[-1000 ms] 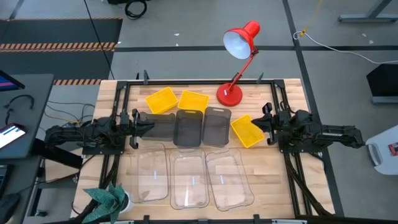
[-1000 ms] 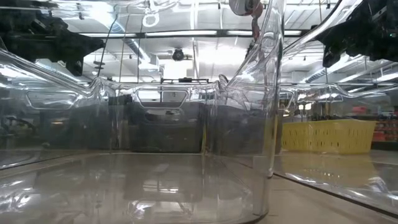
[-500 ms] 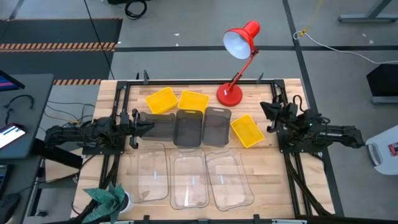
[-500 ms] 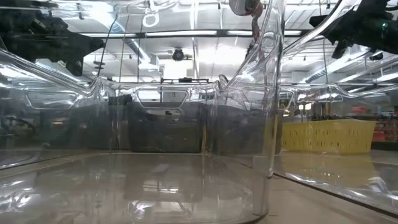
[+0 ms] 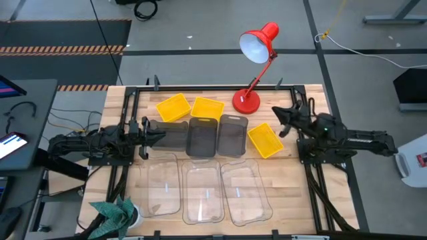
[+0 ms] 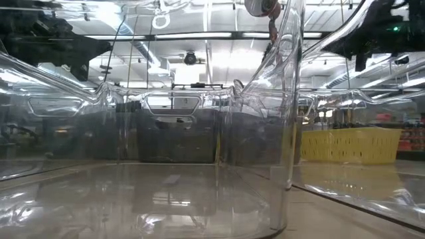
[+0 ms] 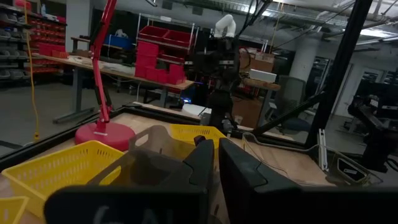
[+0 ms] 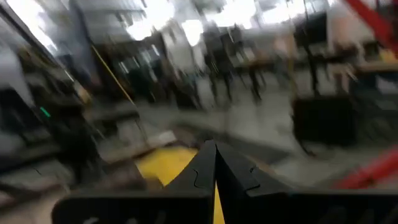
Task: Stack baskets by color
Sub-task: Stack the right black bin on top of the middle black bin
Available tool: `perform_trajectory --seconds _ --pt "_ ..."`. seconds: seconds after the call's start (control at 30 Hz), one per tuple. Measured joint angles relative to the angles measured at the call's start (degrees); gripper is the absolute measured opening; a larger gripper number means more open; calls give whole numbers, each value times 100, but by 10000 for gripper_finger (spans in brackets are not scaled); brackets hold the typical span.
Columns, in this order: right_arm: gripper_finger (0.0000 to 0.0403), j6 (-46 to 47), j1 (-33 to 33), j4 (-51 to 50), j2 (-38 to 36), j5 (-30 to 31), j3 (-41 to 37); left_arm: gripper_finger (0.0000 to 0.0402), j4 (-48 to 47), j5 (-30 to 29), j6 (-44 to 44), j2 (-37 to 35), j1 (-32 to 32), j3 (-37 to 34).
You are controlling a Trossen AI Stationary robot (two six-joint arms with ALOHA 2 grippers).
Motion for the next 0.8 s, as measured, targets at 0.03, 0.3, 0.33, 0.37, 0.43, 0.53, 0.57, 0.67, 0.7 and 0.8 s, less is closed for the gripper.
perform_trajectory --seconds 0.03,0.3,0.33,0.37,0.43,0.53,0.57,0.67,0.7,0.8 --pt "16 100 -39 -321 152 4 160 28 0 0 0 0 2 0" --pt "16 686 -140 -2343 1243 -420 1047 36 0 1 0 0 2 0" --pt "16 728 -140 -2436 1364 -624 1118 36 0 1 0 1 2 0" --pt "16 759 -138 -2538 1491 -833 1198 36 0 0 0 0 2 1" --pt "16 824 -136 -2784 1735 -1244 1379 33 0 0 0 1 1 1" --pt "16 881 -138 -3288 2110 -1657 1708 28 0 2 0 0 2 0" --pt "16 874 -136 -3481 2225 -1716 1833 28 0 1 0 1 2 0" --pt "16 730 -138 -3911 2524 -1740 2153 30 0 1 0 0 2 -1" --pt "16 688 -138 -3943 2605 -1741 2223 32 0 0 0 1 2 -1" --pt "16 587 -136 -3911 2853 -1832 2428 36 0 1 0 0 0 0"
